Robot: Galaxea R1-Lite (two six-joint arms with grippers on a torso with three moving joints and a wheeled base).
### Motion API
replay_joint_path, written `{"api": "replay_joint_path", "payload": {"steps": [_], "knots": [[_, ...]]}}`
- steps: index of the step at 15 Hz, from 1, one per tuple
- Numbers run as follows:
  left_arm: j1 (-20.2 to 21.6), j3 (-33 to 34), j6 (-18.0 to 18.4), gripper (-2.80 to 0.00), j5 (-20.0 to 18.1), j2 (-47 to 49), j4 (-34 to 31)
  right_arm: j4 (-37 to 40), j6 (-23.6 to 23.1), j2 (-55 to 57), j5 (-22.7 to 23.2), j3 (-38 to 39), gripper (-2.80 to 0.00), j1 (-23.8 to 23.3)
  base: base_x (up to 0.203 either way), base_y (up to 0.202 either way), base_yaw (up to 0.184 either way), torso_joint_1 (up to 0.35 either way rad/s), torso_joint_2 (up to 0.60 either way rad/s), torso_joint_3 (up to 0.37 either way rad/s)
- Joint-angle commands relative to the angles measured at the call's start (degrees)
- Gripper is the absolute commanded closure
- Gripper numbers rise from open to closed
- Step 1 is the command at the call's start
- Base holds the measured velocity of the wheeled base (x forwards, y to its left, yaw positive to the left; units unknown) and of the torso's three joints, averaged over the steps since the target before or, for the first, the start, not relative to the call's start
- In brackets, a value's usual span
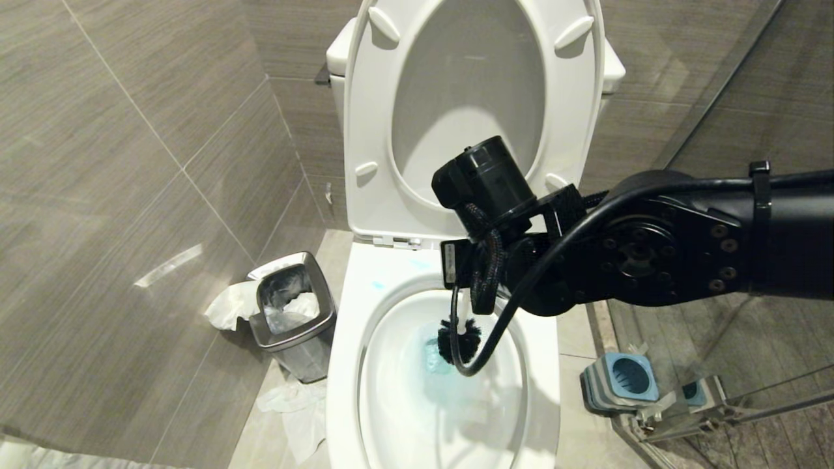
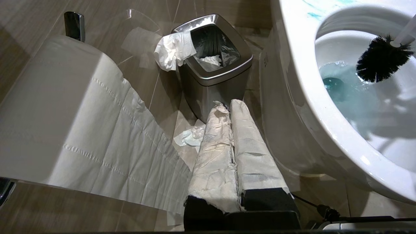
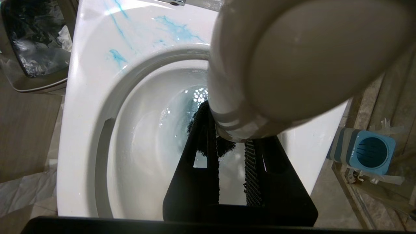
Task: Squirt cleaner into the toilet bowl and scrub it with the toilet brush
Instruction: Scrub the toilet bowl
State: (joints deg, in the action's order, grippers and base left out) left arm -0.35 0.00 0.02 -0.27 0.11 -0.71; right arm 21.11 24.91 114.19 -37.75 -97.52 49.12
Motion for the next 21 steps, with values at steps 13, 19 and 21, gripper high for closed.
{"api": "replay_joint_path", "payload": {"steps": [13, 19, 21], "knots": [[0.0, 0.0, 0.0, 0.00, 0.0, 0.0, 0.0, -0.4, 4.2, 16.1, -0.5, -8.6, 0.00, -0.3, 0.000, 0.000, 0.000, 0.000, 0.00, 0.000], [0.0, 0.0, 0.0, 0.00, 0.0, 0.0, 0.0, 3.6, 4.2, 1.7, -0.3, -6.6, 0.00, 0.6, 0.000, 0.000, 0.000, 0.000, 0.00, 0.000], [0.0, 0.0, 0.0, 0.00, 0.0, 0.0, 0.0, 6.2, 4.2, -4.6, -0.2, -4.9, 0.00, 1.6, 0.000, 0.000, 0.000, 0.000, 0.00, 0.000]]}}
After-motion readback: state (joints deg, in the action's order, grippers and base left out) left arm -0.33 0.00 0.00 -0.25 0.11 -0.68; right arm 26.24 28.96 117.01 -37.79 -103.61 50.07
